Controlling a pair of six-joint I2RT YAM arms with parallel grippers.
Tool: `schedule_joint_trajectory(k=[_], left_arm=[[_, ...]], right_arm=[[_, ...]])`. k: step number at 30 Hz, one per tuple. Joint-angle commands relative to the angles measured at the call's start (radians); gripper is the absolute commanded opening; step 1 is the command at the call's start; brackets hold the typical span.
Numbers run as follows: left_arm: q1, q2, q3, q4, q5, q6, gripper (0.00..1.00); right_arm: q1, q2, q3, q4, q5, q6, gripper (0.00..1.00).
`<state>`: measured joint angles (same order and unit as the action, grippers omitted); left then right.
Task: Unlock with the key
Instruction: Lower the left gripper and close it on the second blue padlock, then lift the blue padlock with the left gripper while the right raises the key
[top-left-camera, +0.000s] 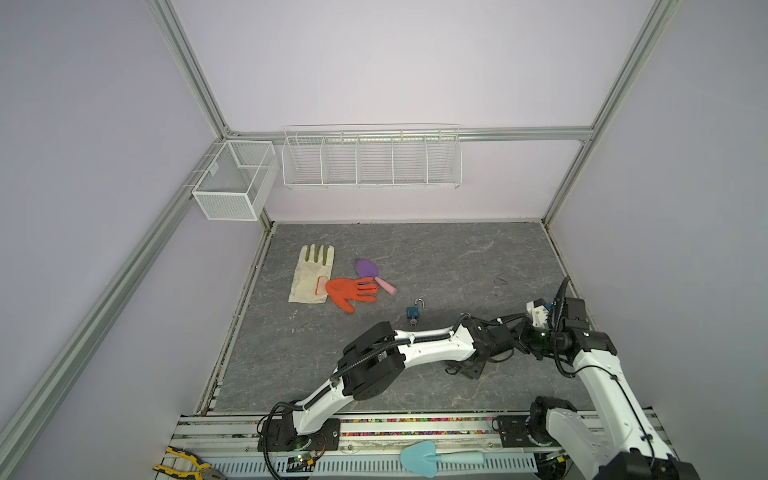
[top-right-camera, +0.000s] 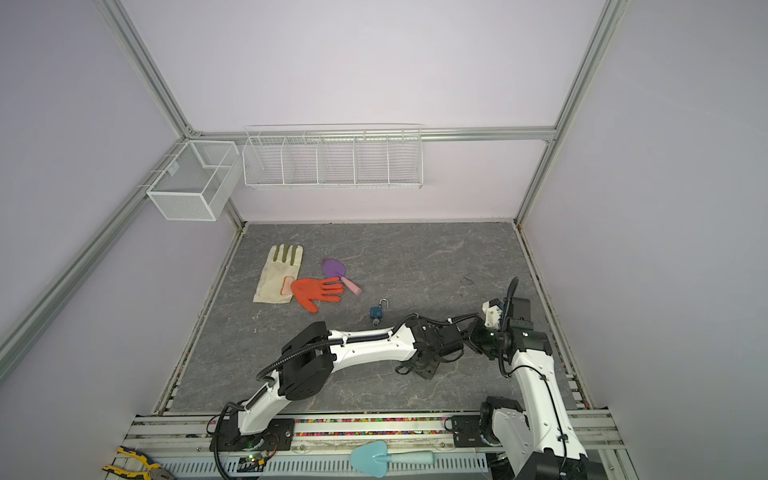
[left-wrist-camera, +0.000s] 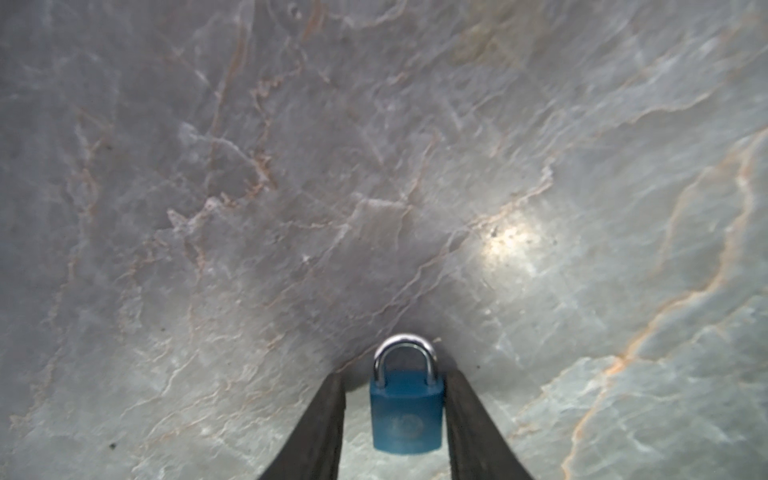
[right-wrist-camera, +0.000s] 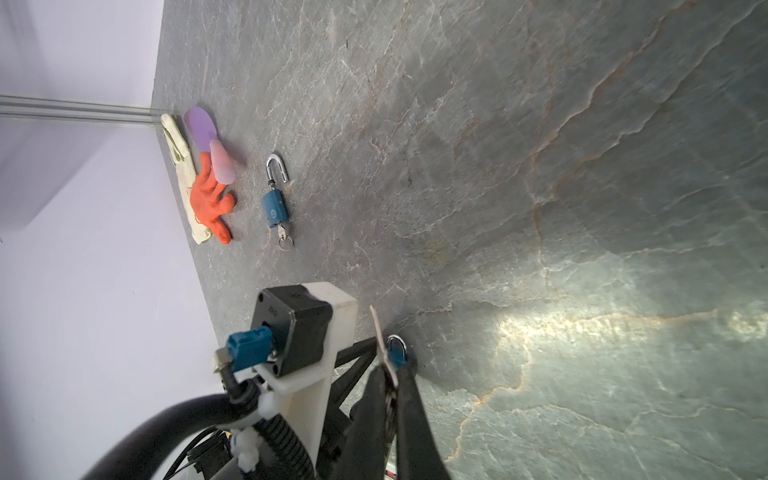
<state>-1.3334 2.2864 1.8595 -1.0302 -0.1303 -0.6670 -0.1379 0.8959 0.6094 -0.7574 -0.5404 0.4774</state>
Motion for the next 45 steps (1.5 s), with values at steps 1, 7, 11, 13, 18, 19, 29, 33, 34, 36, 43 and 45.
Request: schedule_joint_trajectory(k=[1, 7, 11, 13, 18, 19, 29, 33, 34, 36, 43, 45], left_arm=[[0.009, 0.029, 0.023, -0.036, 0.006, 0.022, 0.40], [0.011, 0.031, 0.020, -0.033, 0.012, 0.022, 0.34], [0.016, 0.033, 0.011, -0.021, 0.026, 0.025, 0.31], [0.016, 0.032, 0.007, -0.011, 0.032, 0.029, 0.28], [0.022, 0.030, -0.004, -0.002, 0.038, 0.022, 0.21], [0.023, 0.027, -0.008, -0.001, 0.039, 0.020, 0.20], [0.081, -0.157, -0.133, 0.122, 0.000, -0.060, 0.11], [0.137, -0.316, -0.253, 0.258, 0.006, -0.139, 0.08], [0.153, -0.356, -0.277, 0.286, 0.005, -0.158, 0.07], [0.178, -0.426, -0.315, 0.317, -0.019, -0.189, 0.07], [0.254, -0.653, -0.454, 0.447, -0.097, -0.362, 0.06], [0.268, -0.717, -0.516, 0.535, -0.120, -0.399, 0.02]], right_arm=[[-0.006, -0.009, -0.015, 0.015, -0.015, -0.021, 0.06], [-0.005, -0.007, -0.014, 0.016, -0.016, -0.023, 0.06], [-0.006, -0.005, -0.015, 0.015, -0.015, -0.026, 0.06], [-0.007, -0.008, -0.015, 0.017, -0.016, -0.026, 0.06], [-0.007, -0.007, -0.014, 0.018, -0.016, -0.028, 0.06], [-0.006, -0.006, -0.015, 0.018, -0.015, -0.028, 0.06], [0.030, -0.048, 0.017, 0.008, 0.023, -0.032, 0.06], [0.121, -0.067, 0.044, 0.025, 0.096, -0.008, 0.07], [0.156, -0.071, 0.049, 0.038, 0.116, 0.001, 0.07], [0.222, -0.076, 0.059, 0.062, 0.156, 0.017, 0.07], [0.507, -0.115, 0.075, 0.217, 0.347, 0.054, 0.07], [0.590, -0.108, 0.082, 0.259, 0.410, 0.062, 0.07]])
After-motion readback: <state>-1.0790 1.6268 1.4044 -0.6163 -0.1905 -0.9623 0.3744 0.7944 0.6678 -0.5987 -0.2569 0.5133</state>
